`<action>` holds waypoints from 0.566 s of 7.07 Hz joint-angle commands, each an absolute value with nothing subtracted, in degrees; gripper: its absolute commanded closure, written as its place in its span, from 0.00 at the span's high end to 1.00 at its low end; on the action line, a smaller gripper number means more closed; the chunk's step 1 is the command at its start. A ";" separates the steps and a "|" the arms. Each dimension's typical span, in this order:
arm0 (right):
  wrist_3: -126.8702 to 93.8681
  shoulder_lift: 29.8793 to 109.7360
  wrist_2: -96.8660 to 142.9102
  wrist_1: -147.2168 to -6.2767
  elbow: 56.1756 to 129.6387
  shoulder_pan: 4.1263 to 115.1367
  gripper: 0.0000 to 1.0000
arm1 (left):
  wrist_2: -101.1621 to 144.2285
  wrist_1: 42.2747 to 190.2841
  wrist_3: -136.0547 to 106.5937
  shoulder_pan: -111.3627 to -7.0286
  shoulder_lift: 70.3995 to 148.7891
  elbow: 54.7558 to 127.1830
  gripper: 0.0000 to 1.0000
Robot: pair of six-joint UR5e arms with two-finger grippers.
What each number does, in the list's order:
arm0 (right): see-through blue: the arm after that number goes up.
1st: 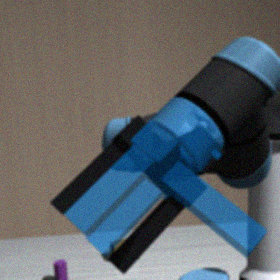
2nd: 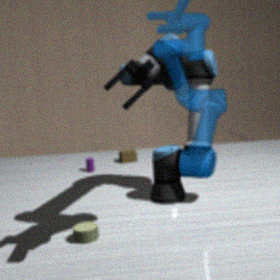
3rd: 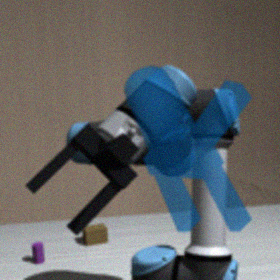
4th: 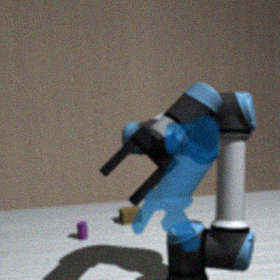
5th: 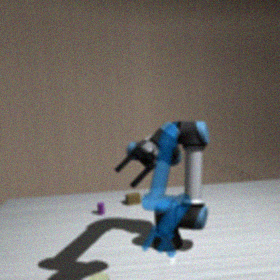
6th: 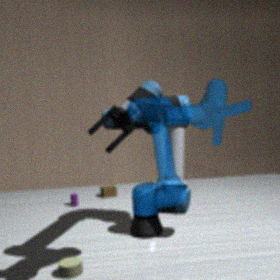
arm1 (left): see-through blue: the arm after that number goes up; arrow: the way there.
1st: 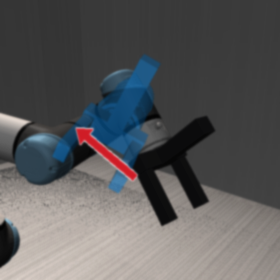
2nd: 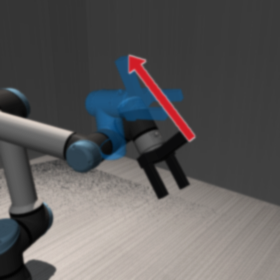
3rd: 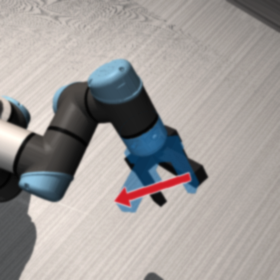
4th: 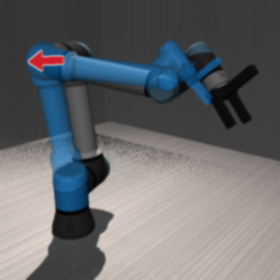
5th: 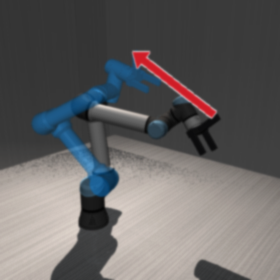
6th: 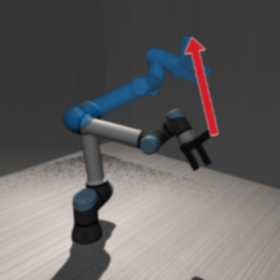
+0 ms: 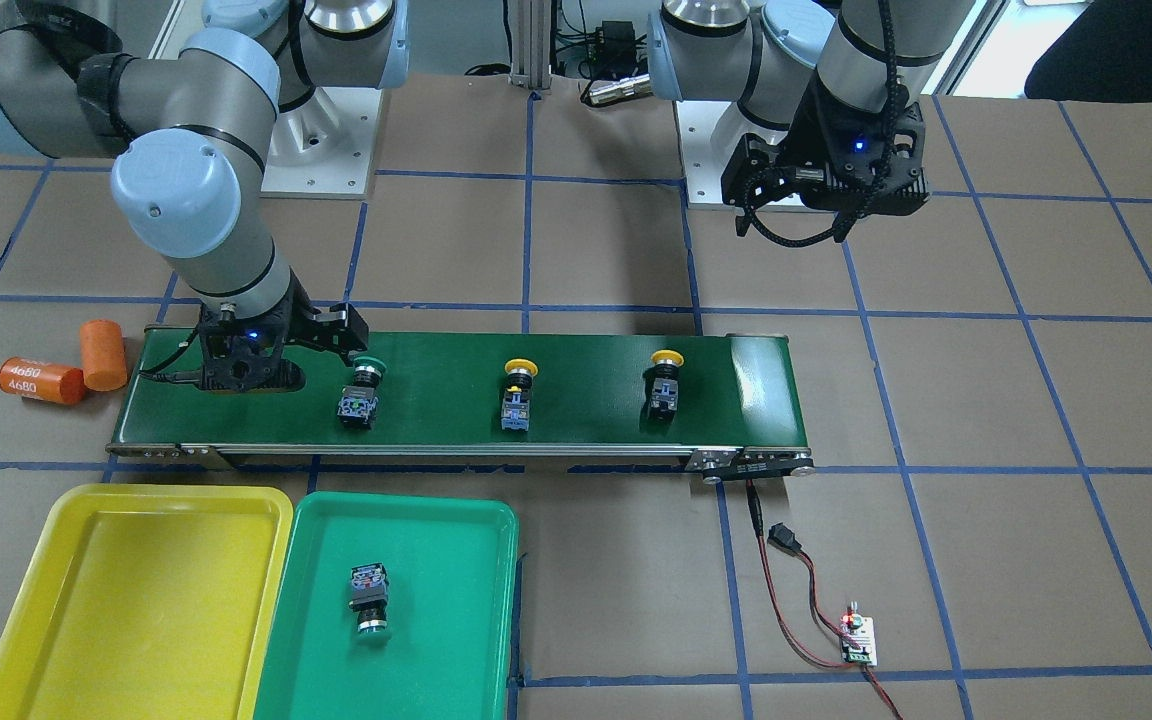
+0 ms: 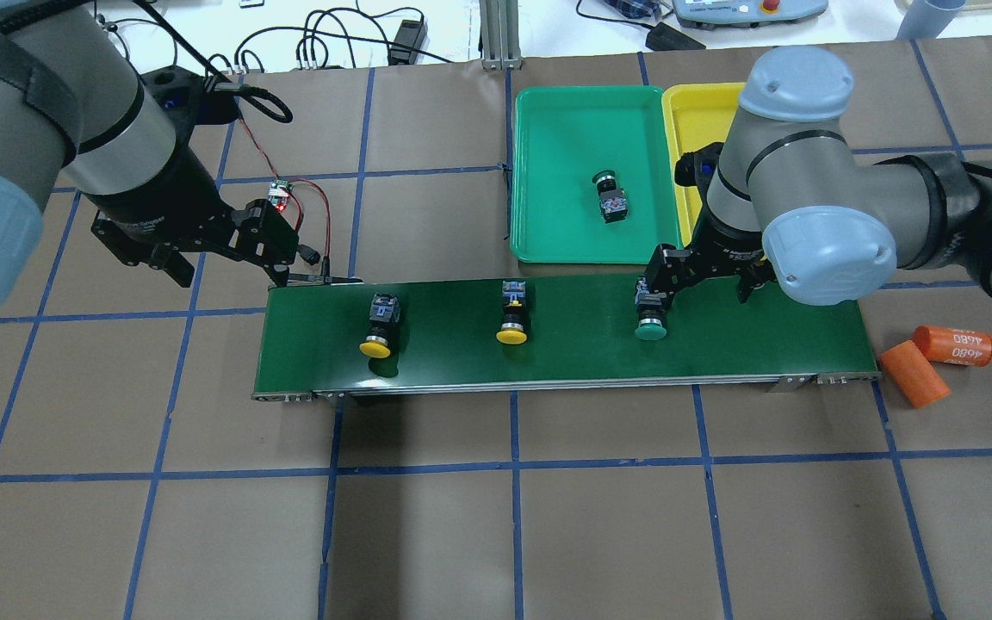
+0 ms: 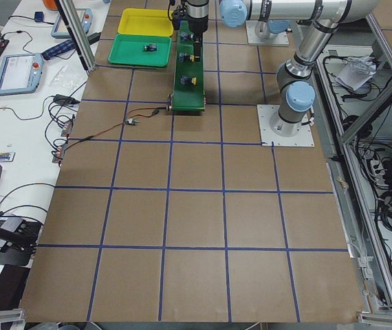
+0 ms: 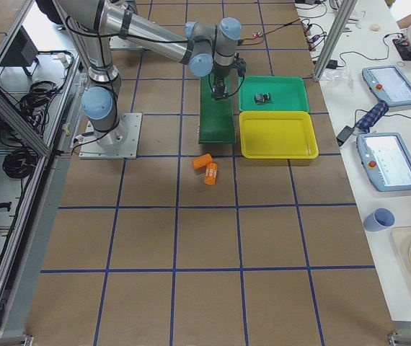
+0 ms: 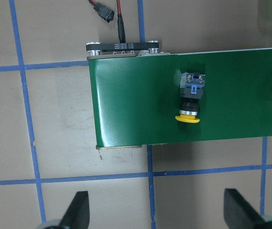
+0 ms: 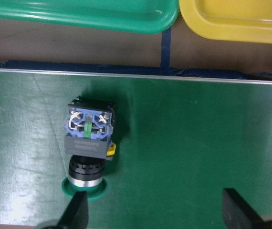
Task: Sort buttons by color to trays
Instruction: 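Return the right gripper to the belt and grasp the next green switch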
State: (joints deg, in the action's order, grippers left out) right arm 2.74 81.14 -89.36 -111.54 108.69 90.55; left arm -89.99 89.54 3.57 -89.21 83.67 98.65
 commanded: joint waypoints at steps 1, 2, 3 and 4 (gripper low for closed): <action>2.72 80.77 -88.95 -112.41 108.81 90.62 1.00 | -90.00 89.56 3.60 -89.12 83.76 98.70 1.00; 2.72 80.68 -88.60 -112.50 108.81 90.62 0.99 | -90.09 89.56 3.60 -89.12 83.67 98.61 1.00; 2.90 79.99 -88.59 -113.11 108.81 90.62 0.96 | -90.09 89.65 3.60 -89.03 83.50 98.61 1.00; 3.16 79.28 -88.59 -113.29 108.81 90.62 0.91 | -90.09 89.91 3.60 -89.03 83.41 98.70 1.00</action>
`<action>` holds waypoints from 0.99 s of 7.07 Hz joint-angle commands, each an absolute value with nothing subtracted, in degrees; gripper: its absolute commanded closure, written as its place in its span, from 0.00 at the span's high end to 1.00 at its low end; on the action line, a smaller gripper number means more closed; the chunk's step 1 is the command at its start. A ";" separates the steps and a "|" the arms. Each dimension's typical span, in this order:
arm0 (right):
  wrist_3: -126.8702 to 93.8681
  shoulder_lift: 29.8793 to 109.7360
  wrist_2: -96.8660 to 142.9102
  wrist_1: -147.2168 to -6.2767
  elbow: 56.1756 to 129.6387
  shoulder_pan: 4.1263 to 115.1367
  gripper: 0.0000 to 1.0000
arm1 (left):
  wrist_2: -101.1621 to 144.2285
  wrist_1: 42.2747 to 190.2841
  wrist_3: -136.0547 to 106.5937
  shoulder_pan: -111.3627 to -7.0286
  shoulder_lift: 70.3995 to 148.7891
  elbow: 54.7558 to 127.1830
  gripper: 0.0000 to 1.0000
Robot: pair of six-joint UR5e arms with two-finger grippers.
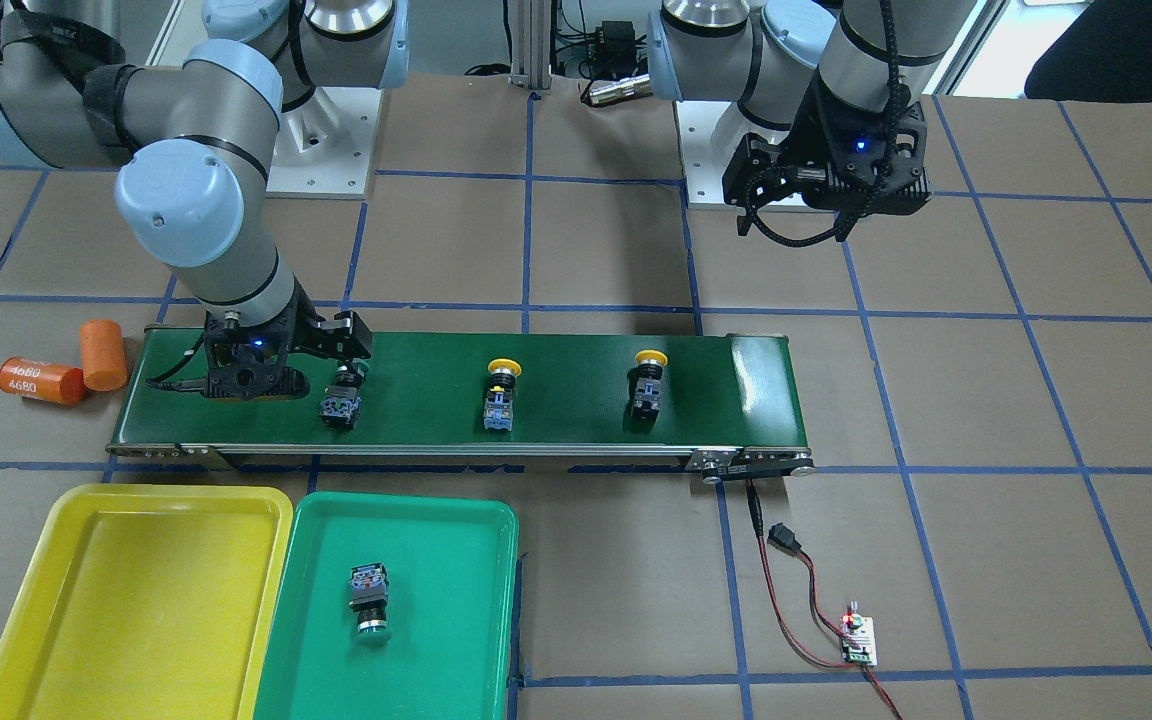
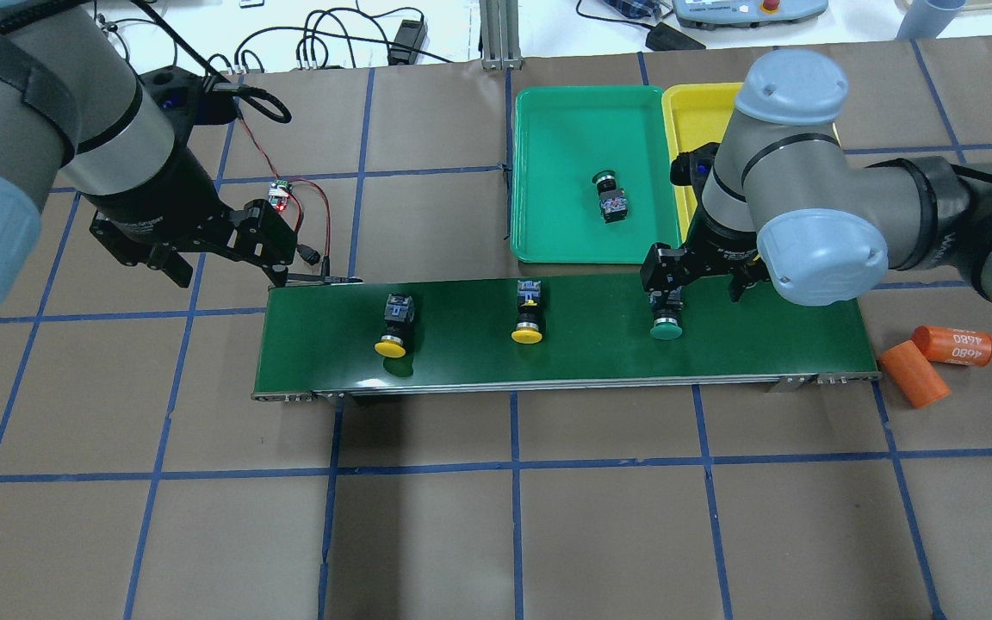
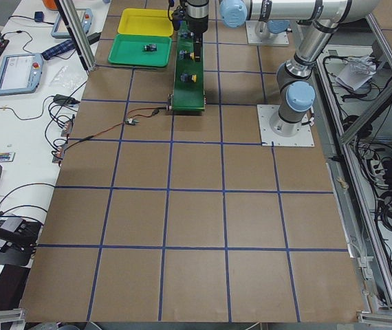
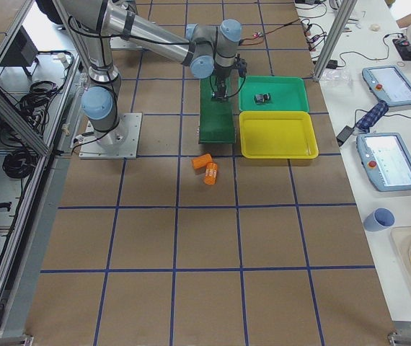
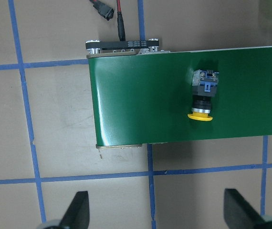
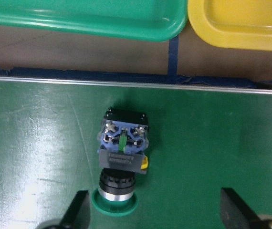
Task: Sort buttons by color to trays
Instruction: 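Return the right gripper to the belt and grasp the next green switch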
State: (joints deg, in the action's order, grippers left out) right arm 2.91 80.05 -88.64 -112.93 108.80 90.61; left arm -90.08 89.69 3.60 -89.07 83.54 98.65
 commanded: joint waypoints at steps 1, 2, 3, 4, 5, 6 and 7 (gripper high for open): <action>3.08 78.23 -88.51 -113.90 108.81 90.62 0.91 | -90.17 89.91 3.60 -89.03 83.50 98.70 1.00; 3.25 76.66 -88.51 -113.91 108.81 90.62 0.91 | -90.09 90.09 3.60 -88.95 83.50 98.70 1.00; 3.51 75.51 -88.51 -114.08 108.72 90.62 0.90 | -90.17 90.09 3.60 -88.95 83.50 98.70 1.00; 3.60 75.50 -88.59 -114.00 108.72 90.53 0.75 | -90.18 90.09 3.60 -88.95 83.15 98.79 1.00; 3.69 75.41 -88.77 -113.99 108.72 90.53 0.42 | -90.18 90.09 3.60 -88.95 82.80 98.96 1.00; 3.69 75.41 -88.86 -114.08 108.63 90.53 0.15 | -90.18 89.91 3.60 -88.95 82.62 100.01 1.00; 4.56 75.41 -88.86 -114.17 108.46 90.44 0.05 | -90.00 89.39 3.60 -88.95 82.10 100.80 1.00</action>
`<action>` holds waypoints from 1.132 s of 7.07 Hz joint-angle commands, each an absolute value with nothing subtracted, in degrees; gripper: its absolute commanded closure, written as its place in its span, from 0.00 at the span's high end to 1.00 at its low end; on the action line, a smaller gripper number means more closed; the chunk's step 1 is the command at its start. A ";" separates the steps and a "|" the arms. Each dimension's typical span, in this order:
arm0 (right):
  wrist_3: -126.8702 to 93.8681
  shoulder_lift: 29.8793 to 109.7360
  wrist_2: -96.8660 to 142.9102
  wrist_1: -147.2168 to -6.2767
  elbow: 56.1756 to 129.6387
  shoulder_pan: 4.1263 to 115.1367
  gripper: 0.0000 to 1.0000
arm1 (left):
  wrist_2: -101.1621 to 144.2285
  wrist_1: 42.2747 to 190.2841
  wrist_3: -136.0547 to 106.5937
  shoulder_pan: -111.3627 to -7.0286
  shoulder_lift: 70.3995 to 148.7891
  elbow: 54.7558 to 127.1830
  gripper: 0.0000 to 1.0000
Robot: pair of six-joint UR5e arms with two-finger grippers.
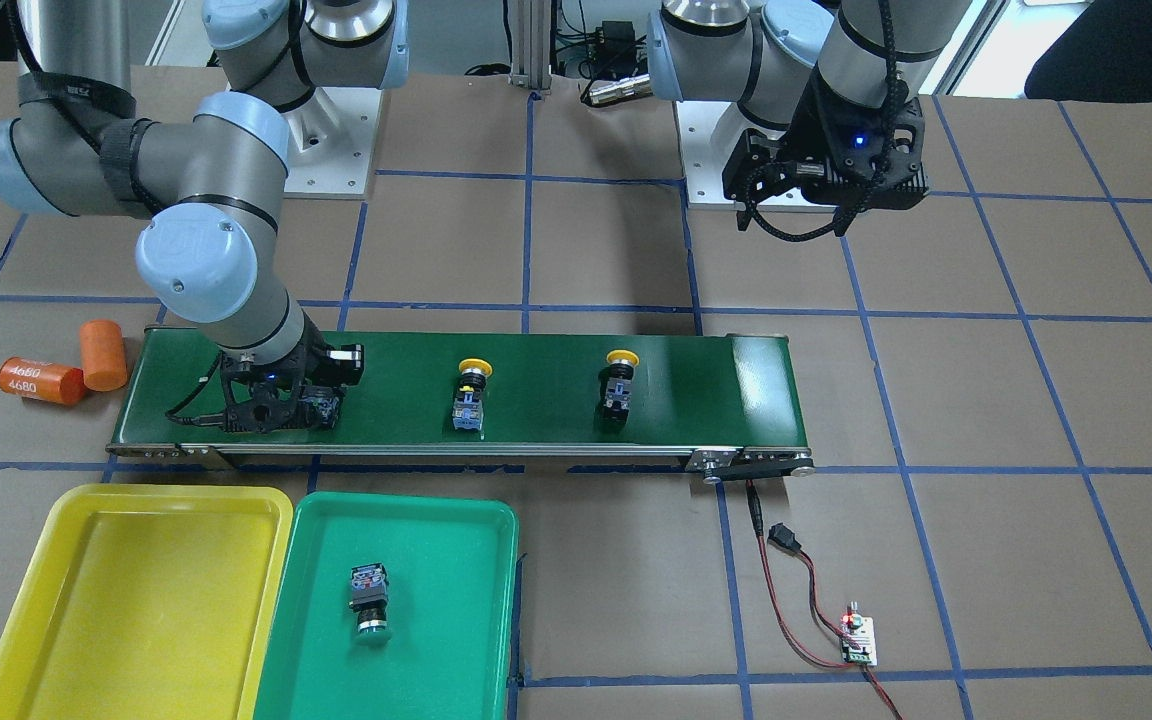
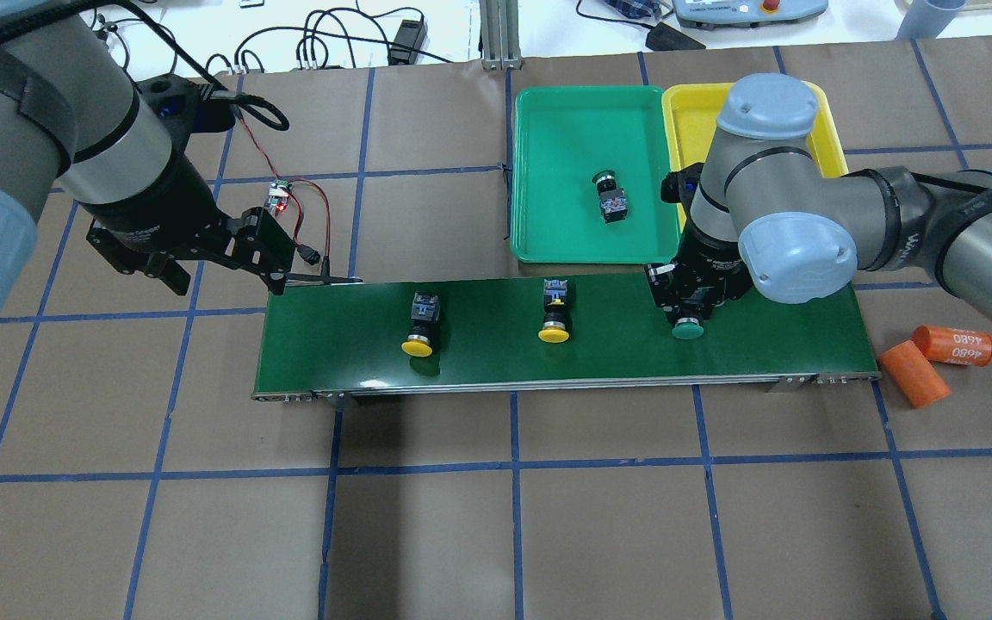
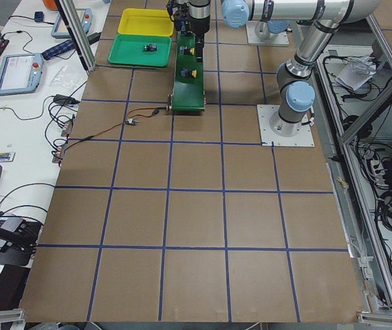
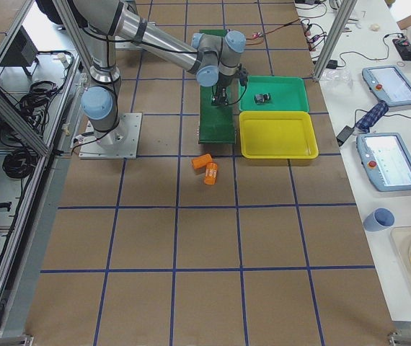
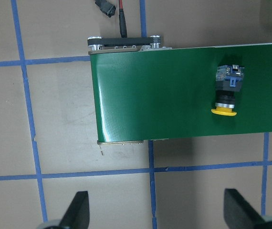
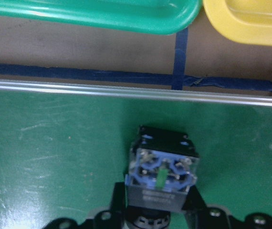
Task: Sort buttons by color to trays
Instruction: 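Lift the green switch and release it into the green tray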
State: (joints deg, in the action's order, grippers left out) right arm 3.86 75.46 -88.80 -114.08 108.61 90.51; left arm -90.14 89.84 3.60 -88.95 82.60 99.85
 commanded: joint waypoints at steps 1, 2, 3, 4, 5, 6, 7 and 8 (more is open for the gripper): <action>4.92 75.41 -88.86 -115.30 107.50 90.09 0.05 | -89.91 89.47 3.60 -88.95 82.18 100.98 1.00; 5.97 74.28 -88.68 -119.40 104.36 90.17 0.06 | -89.91 89.47 3.52 -88.95 82.26 100.99 1.00; 6.32 70.27 -88.42 -121.01 99.37 90.26 0.09 | -90.00 89.47 3.52 -88.95 82.18 101.07 1.00; 7.72 66.31 -86.59 -122.33 93.40 90.26 0.10 | -90.00 89.47 3.52 -88.95 82.26 101.07 1.00; 7.73 62.09 -86.31 -122.78 88.55 90.26 0.13 | -89.91 89.47 3.25 -88.95 82.35 101.07 1.00; 7.56 60.05 -86.22 -123.13 85.72 90.26 0.24 | -89.91 89.47 3.34 -88.95 82.27 101.07 1.00; 7.56 59.86 -86.39 -123.05 85.61 90.18 0.56 | -90.00 89.47 3.43 -88.95 82.27 101.07 1.00; 7.38 59.85 -86.31 -122.96 85.69 90.00 0.98 | -90.00 89.56 3.43 -88.95 82.27 101.16 1.00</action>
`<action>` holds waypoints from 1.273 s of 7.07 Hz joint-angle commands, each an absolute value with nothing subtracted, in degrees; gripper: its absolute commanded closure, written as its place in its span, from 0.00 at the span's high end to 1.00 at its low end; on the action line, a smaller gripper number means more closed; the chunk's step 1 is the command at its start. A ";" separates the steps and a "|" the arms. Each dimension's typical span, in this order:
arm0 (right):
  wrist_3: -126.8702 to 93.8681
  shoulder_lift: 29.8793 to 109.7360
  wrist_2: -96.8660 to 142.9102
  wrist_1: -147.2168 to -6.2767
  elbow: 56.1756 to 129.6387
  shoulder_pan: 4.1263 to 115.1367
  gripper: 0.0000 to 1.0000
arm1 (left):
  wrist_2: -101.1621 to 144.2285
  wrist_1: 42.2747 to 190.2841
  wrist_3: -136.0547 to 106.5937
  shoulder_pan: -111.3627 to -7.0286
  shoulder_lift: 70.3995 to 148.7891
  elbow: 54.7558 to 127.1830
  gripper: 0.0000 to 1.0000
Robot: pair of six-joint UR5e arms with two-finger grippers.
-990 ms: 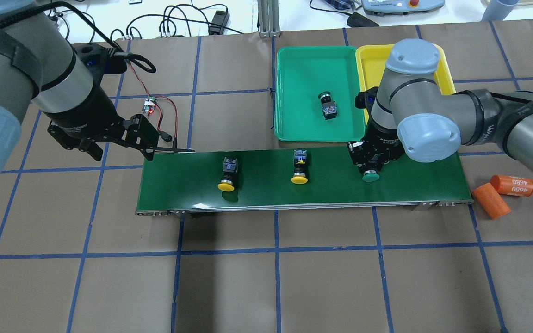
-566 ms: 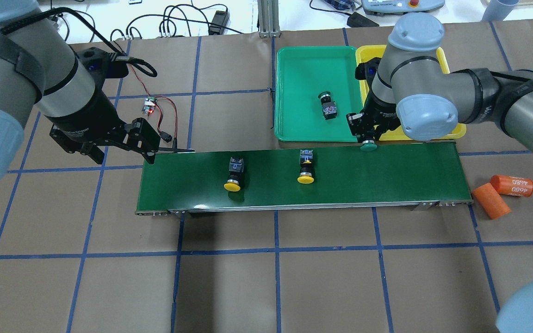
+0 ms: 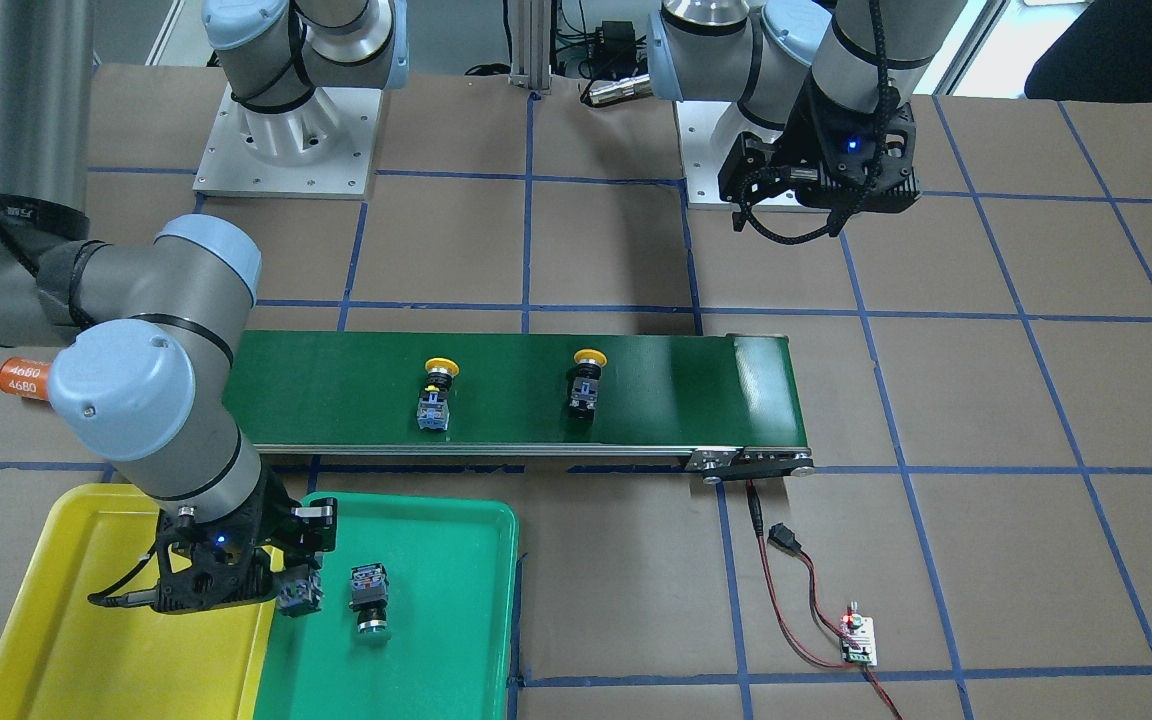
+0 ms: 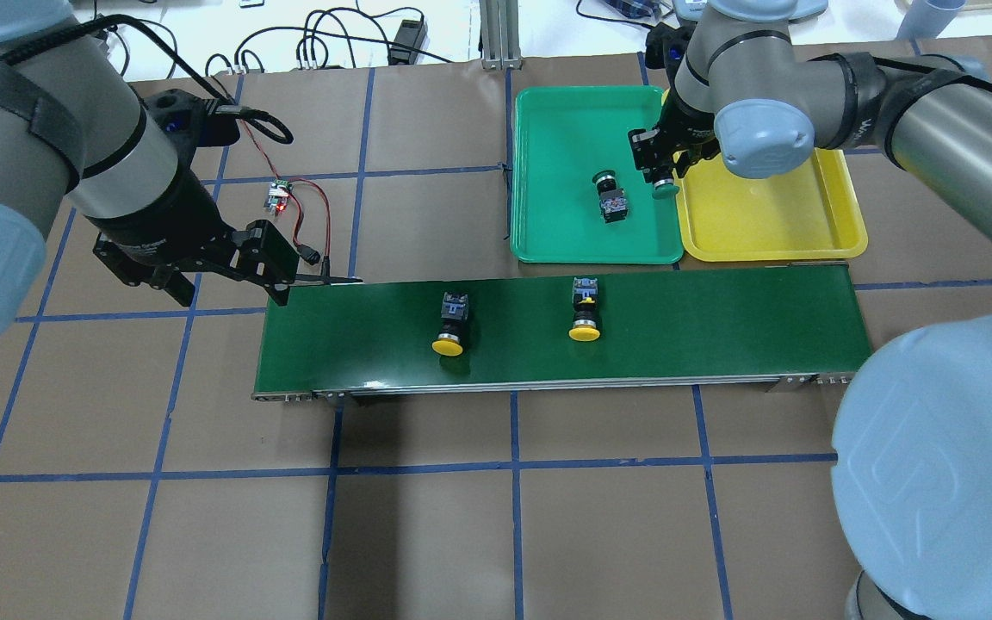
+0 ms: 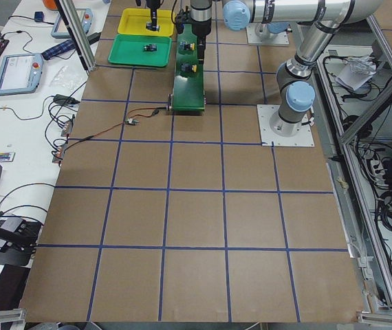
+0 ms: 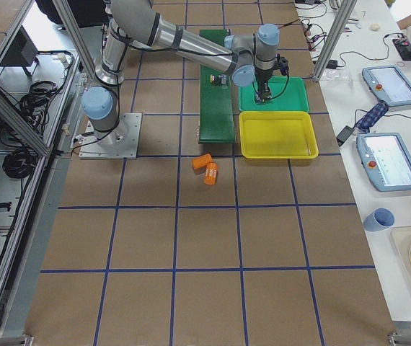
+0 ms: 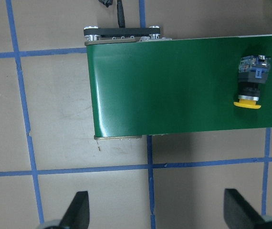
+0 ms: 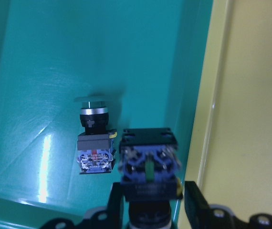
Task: Sort buttons by color to trays
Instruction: 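Lift the green switch and release it into the green tray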
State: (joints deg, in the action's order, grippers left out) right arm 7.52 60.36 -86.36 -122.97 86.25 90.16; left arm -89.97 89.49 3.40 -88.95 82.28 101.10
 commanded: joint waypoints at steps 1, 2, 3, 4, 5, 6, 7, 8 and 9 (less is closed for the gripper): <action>7.38 60.20 -86.31 -122.78 86.13 89.91 1.00 | -89.91 89.56 3.51 -88.95 82.18 101.34 1.00; 7.64 60.47 -86.40 -122.17 86.31 89.48 1.00 | -90.00 89.47 3.52 -88.95 82.26 101.34 1.00; 7.82 62.12 -86.57 -119.73 86.92 89.47 1.00 | -90.00 89.47 3.60 -88.95 82.18 101.34 1.00; 7.82 64.66 -86.83 -117.18 87.71 89.39 1.00 | -90.09 89.56 3.60 -88.95 82.18 101.42 1.00; 7.82 67.99 -87.18 -113.68 88.85 89.38 1.00 | -91.22 89.47 3.60 -88.95 82.26 101.43 1.00; 7.82 71.68 -87.36 -109.73 90.34 89.38 1.00 | -91.23 89.47 3.60 -88.95 82.18 101.43 1.00; 7.82 75.11 -87.54 -106.73 92.44 89.21 1.00 | -91.23 89.47 3.69 -88.95 82.26 101.43 1.00; 7.74 76.71 -87.54 -106.61 96.29 89.03 1.00 | -91.23 89.47 3.69 -88.95 82.27 101.43 1.00; 7.73 78.03 -87.37 -108.18 101.46 89.21 1.00 | -91.23 89.47 3.69 -88.95 82.27 101.43 1.00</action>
